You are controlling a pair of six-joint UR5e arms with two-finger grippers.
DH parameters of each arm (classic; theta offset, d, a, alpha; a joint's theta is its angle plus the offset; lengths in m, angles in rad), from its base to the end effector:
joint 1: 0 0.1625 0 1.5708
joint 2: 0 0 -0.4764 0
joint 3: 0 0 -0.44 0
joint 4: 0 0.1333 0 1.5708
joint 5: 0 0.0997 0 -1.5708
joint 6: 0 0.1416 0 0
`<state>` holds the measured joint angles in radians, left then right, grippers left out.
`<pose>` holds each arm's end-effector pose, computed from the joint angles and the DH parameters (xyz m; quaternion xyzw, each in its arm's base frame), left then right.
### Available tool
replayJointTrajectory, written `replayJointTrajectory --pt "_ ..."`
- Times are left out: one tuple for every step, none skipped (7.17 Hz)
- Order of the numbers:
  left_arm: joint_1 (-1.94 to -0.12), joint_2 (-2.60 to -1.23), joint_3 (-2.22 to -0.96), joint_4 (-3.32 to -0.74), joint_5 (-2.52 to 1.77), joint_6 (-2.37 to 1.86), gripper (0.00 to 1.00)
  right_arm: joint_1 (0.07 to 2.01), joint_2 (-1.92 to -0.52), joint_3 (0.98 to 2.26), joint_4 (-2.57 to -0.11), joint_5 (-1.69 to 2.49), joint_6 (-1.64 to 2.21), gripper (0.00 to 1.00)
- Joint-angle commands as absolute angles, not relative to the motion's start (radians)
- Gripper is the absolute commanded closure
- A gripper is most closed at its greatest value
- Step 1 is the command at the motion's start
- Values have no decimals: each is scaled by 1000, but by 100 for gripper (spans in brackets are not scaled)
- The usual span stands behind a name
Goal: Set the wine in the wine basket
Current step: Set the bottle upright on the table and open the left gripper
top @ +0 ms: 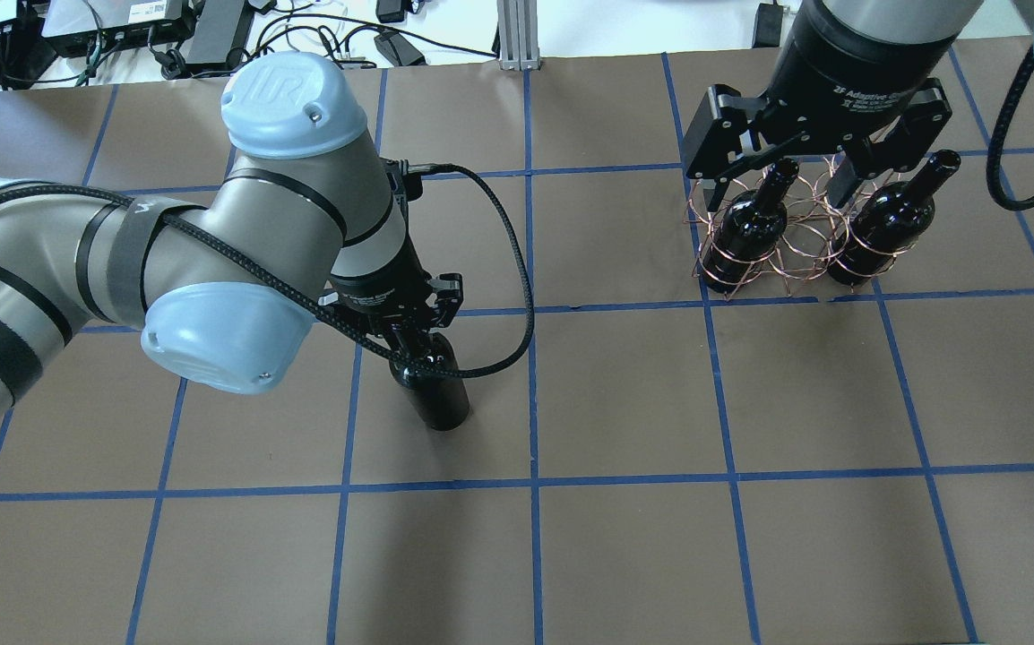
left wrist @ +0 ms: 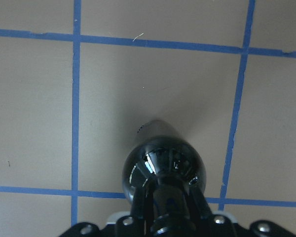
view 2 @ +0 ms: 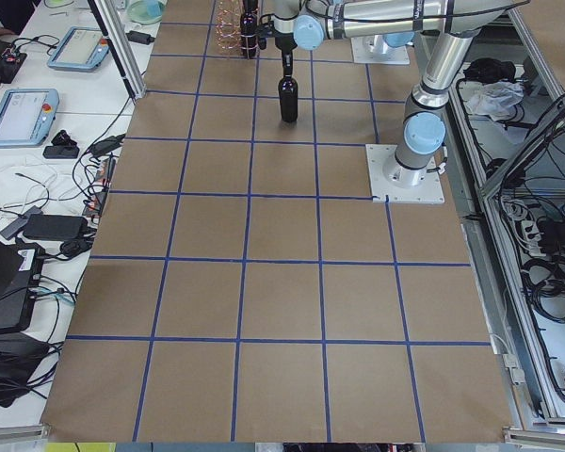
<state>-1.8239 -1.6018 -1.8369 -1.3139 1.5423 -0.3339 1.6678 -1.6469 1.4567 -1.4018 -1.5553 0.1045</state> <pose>-0.2655 -0.4782 0.3644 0.0407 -0.9989 -0.0234 0.0078 0.1831 -0.4831 0.5813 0.0037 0.9999 -0.0098 0.0088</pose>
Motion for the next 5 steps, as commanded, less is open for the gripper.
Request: replayJointTrajectory --pt "-1824 -1603 -1836 -1316 1542 -336 46 1669 -1649 1457 -1401 -1563 98 0" --pt "-1824 -1601 -1835 -1318 1537 -342 5 1669 -1644 1457 -1416 -1559 100 0" --pt "-1825 -1594 -1818 -1356 1531 -345 0 1670 -1643 1466 -1487 -1563 100 1" --pt "-1825 -1591 -1774 -1417 1522 -356 0 1669 -1643 1474 -1497 -1560 97 1" --pt "-1819 -1583 -1693 -1501 1502 -356 0 1669 -1643 1476 -1499 -1560 97 2"
